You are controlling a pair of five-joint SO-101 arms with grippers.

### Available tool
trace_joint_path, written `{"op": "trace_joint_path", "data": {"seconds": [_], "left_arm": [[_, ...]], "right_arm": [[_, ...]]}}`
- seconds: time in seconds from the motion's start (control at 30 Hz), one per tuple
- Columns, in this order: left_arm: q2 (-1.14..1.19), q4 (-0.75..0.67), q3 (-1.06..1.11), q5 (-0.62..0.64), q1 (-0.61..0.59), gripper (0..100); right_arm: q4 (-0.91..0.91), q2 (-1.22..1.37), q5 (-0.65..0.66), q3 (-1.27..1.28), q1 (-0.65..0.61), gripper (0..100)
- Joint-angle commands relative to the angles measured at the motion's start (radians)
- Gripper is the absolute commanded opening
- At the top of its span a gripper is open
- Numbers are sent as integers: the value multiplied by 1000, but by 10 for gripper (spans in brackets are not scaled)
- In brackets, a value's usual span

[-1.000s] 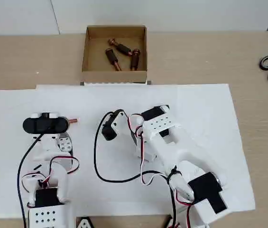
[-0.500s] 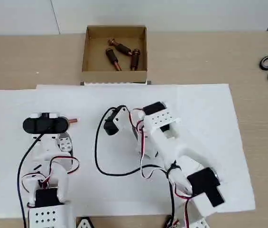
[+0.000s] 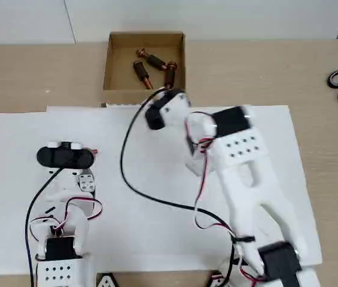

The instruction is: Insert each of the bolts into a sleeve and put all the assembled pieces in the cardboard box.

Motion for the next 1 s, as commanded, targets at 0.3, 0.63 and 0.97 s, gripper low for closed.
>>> {"op": "trace_joint_path", "data": {"seconds": [0.3, 0.63, 0.97], "left_arm": [[0, 364, -390, -23, 3, 45], [448, 399, -835, -11, 2, 42], [1181, 638, -1566, 192, 9, 32]], "right_arm": [[16, -222, -17, -48, 271, 4], [16, -223, -17, 31, 374, 4], [16, -225, -35, 32, 418, 4]]}}
